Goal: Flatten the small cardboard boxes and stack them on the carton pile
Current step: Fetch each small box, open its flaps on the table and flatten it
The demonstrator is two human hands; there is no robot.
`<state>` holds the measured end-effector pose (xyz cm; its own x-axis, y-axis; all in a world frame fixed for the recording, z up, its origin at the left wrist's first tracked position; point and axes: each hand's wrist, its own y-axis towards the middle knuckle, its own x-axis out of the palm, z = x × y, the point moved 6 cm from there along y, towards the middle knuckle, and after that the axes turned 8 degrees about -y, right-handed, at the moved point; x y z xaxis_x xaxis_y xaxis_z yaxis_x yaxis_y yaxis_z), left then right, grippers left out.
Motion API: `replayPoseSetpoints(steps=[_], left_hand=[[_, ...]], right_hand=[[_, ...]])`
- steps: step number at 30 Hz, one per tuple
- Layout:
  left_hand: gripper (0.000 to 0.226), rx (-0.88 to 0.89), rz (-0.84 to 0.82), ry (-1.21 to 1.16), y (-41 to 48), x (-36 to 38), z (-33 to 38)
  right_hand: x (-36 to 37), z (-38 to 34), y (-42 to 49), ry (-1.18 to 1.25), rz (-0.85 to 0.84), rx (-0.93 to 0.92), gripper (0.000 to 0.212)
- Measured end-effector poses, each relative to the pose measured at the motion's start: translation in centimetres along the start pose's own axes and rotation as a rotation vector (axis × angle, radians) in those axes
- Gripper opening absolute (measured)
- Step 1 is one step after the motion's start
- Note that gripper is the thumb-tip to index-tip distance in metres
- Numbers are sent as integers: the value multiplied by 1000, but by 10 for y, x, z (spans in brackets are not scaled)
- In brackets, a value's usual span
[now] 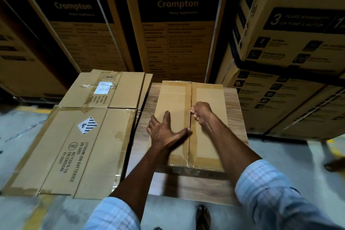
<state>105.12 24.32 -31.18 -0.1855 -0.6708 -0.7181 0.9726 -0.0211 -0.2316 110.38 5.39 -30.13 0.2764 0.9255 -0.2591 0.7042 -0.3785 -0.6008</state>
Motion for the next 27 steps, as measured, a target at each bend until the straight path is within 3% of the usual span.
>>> replayPoseSetpoints(steps=[6, 12, 16, 18, 21, 23, 26, 27], left_hand=[[132, -41, 47, 116, 6, 6, 6], [102, -20, 90, 178, 11, 14, 6], [92, 6, 117, 223, 6, 24, 13], [90, -6, 47, 213, 10, 24, 15], [86, 65, -34, 144, 6, 16, 9], [82, 135, 7, 174, -6, 8, -4], [75, 71, 127, 214, -22, 0, -20], [73, 40, 141, 215, -22, -1, -21]], right_hand=[[13, -4, -6, -205, -166, -47, 26], [3, 35, -29, -190, -413, 5, 39], [-11, 68, -44, -135, -388, -45, 26], [-14, 73, -53, -83, -318, -85, 21], [-16, 66, -50, -131, -55, -172, 17], [-13, 63, -47, -177, 37, -192, 19], [-3, 50, -45, -140, 44, -147, 11], [1, 40, -47, -227, 44, -168, 11]])
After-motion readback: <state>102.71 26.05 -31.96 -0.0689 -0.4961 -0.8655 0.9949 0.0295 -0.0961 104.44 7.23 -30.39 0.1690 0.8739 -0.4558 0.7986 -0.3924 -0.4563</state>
